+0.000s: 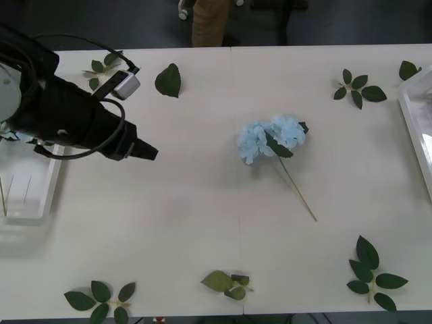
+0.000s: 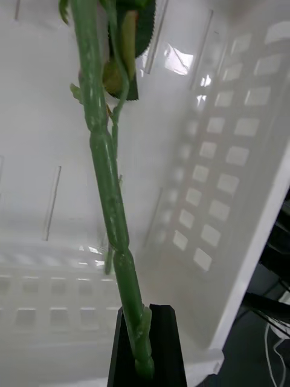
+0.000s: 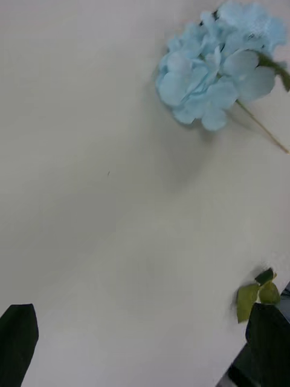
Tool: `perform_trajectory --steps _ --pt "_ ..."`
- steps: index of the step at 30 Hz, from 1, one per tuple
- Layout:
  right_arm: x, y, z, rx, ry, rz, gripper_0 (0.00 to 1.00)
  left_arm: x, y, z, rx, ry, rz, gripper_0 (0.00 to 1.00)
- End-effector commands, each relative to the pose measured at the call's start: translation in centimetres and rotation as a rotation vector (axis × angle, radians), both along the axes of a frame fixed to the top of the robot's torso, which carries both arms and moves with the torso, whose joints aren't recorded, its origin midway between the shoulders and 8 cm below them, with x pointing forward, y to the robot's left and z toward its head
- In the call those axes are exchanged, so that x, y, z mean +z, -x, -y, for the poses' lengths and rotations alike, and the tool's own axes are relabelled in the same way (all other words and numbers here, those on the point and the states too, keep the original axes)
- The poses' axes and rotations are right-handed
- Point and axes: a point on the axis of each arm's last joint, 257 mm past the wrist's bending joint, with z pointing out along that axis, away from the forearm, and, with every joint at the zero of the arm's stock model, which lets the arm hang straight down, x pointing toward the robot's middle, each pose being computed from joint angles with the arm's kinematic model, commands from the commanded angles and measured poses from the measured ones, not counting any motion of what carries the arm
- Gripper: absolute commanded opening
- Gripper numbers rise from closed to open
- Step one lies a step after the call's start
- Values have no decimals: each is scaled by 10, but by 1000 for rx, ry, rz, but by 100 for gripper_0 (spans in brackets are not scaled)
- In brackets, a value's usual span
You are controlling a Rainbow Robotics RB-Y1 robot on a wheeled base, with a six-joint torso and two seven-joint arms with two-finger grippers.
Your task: Place the red flowers into the right box and the blue flowers into the left box. If a person shows an open palm, hand one flower to the person first, then continue sorting.
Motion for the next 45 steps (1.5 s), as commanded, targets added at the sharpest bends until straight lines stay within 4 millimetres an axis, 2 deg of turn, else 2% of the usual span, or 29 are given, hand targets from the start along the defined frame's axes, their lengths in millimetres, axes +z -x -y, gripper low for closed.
perform_trajectory --steps 1,3,5,8,10,12,15,16,18,19,20,21,22,23,26,29,34,35,36,38,39,40,45 --pt "10 -14 4 -102 -15 76 0 37 -11 -25 115 -27 -54 100" --pt "5 -18 2 -119 -21 90 2 39 -11 -40 171 -55 -84 100" --pt "3 -21 -1 -127 -34 105 16 36 -11 -51 218 -74 -111 100" --pt "2 -23 -3 -149 -58 121 48 26 -9 -65 300 -101 -167 100" --pt "4 -28 -11 -143 -88 136 64 22 -12 -68 335 -113 -172 100" --pt "5 -30 -17 -136 -118 142 68 20 -13 -66 331 -121 -166 100" --pt "8 -29 -35 -124 -200 127 68 20 -13 -63 326 -121 -161 100" --pt "8 -29 -35 -124 -200 127 68 20 -13 -63 326 -121 -161 100" --pt "18 -28 -77 -66 -298 79 68 19 -13 -65 331 -128 -162 100" --pt "19 -29 -88 -51 -310 69 68 19 -13 -66 334 -129 -163 100" --pt "19 -29 -88 -51 -310 69 68 19 -13 -66 334 -129 -163 100" --pt "21 -35 -121 -17 -337 51 69 16 -12 -67 341 -136 -173 100" --pt "21 -35 -121 -17 -337 51 69 16 -12 -67 341 -136 -173 100" --pt "21 -41 -154 17 -358 39 68 8 -10 -67 350 -139 -186 100" --pt "15 -46 -204 48 -426 36 68 -10 -11 -68 378 -149 -188 100" --pt "1 -48 -253 63 -513 53 68 -22 -18 -67 400 -161 -159 100" --pt "-25 -39 -308 116 -585 115 68 -20 -24 -68 405 -163 -135 100" --pt "-25 -39 -308 116 -585 115 68 -20 -24 -68 405 -163 -135 100" --pt "-39 -31 -321 119 -603 113 68 -20 -24 -68 403 -164 -135 100" --pt "-44 -27 -327 130 -605 113 68 -20 -24 -68 403 -165 -133 100" --pt "-58 -19 -340 158 -606 109 68 -20 -24 -69 403 -168 -131 100" --pt "-65 -15 -344 167 -606 104 68 -21 -24 -69 403 -169 -130 100" --pt "-95 -13 -375 218 -624 146 68 -17 -21 -60 361 -162 -121 100"
